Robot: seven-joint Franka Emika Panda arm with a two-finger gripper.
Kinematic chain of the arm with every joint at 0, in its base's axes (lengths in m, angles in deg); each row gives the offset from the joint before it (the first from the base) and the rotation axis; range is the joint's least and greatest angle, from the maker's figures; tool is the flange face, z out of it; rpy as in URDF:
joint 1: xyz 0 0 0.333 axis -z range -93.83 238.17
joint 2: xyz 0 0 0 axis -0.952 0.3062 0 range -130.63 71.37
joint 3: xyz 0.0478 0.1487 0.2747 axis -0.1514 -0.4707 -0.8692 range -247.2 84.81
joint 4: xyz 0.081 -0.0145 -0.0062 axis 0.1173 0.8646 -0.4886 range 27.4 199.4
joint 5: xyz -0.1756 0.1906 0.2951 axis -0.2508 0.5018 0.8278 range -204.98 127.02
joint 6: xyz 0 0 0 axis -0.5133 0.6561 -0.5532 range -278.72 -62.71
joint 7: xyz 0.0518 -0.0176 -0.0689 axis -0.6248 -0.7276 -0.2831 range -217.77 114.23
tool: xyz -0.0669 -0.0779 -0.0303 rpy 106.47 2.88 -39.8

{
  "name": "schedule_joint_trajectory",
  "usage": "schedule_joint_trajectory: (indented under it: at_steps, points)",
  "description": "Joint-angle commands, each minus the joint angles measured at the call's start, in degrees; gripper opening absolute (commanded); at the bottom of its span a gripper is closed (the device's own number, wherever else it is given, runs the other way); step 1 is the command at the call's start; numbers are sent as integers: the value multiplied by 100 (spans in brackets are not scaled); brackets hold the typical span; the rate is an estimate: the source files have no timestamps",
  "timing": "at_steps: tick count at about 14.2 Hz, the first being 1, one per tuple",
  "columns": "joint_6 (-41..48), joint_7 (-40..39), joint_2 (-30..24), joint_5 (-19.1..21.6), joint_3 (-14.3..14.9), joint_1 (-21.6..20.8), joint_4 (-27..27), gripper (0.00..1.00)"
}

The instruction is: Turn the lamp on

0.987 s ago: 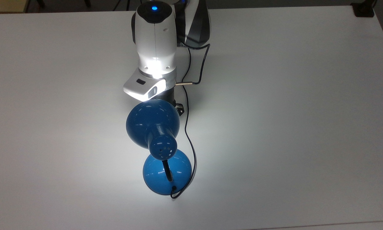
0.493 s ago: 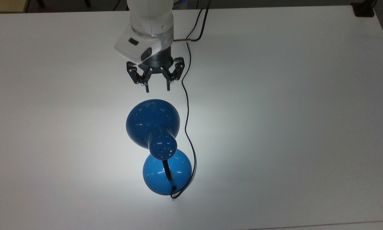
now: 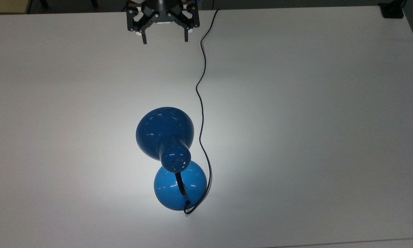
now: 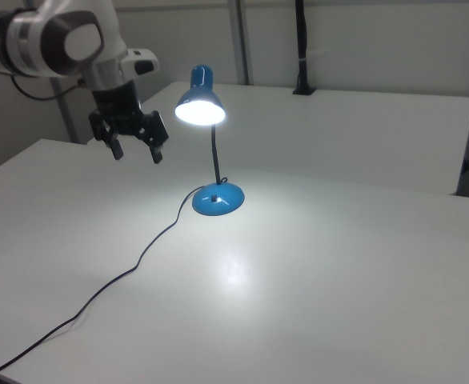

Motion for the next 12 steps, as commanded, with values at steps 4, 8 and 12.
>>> schedule_joint_trajectory:
  at_steps: [4,8,12]
  points:
    - [82,452,-319,-61,62,163,10,100]
    - [73,329,-222,-61,18,303,-69,100]
    - [82,347,-240,-70,18,304,-69,100]
